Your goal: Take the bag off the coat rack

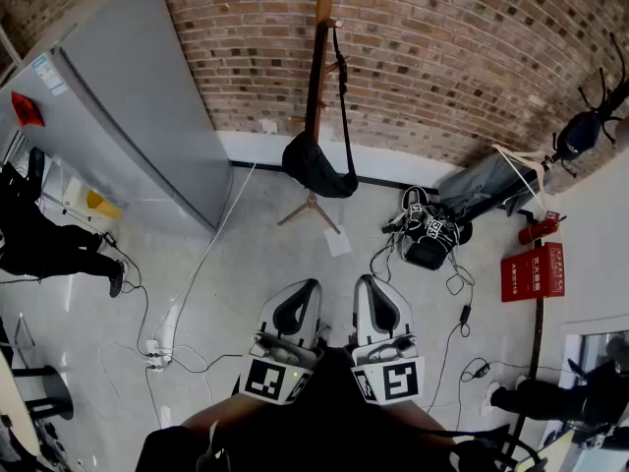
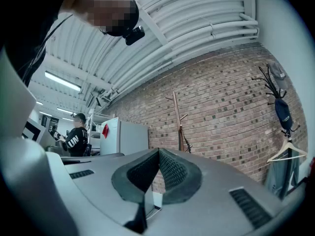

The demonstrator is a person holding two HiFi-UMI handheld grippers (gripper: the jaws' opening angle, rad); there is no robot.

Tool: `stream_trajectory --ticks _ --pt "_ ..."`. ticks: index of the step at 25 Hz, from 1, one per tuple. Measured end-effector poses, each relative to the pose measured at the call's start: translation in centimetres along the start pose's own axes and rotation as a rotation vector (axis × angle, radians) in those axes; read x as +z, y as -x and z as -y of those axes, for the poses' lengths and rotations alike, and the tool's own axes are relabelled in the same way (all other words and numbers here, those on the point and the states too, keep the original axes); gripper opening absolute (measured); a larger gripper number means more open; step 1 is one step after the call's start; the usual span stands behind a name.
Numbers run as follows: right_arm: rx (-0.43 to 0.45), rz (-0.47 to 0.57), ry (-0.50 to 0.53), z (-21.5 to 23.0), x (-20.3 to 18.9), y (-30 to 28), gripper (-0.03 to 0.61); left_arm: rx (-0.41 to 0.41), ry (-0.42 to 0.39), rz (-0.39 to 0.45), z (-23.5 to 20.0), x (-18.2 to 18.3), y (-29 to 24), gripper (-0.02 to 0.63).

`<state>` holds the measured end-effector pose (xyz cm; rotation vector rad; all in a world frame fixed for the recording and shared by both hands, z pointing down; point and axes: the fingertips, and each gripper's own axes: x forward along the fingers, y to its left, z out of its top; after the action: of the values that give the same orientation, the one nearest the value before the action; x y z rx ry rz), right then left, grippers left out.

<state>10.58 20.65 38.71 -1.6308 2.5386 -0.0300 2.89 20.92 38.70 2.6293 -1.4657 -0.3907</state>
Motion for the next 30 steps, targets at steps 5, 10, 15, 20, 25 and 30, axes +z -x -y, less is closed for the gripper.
stream_trajectory --ticks 5,10,15,20,25,30 --pt "0.012 -0.001 -0.005 0.4 -0.1 0.1 0.018 0.006 -0.007 0.001 0.4 -0.1 -0.4 0.017" --pt "0.026 -0.008 -0.031 1.2 -0.6 0.4 0.018 0.019 -0.003 0.001 0.6 -0.5 -0.7 0.017" --pt "0.023 -0.032 -0.035 2.6 -1.3 0.8 0.018 0.039 0.001 -0.006 1.0 -1.3 -0.8 0.018" --pt "0.026 -0.029 -0.030 3.0 -1.6 1.4 0.018 0.049 -0.013 0.010 1.5 -1.5 -0.7 0.017" --pt "0.064 -0.063 0.040 2.8 -1.7 1.6 0.018 0.059 -0.018 0.012 1.9 -1.4 -1.0 0.017" --pt "0.110 -0.080 0.007 2.2 -2.3 1.6 0.018 0.082 -0.032 -0.005 1.9 -1.6 -0.9 0.018"
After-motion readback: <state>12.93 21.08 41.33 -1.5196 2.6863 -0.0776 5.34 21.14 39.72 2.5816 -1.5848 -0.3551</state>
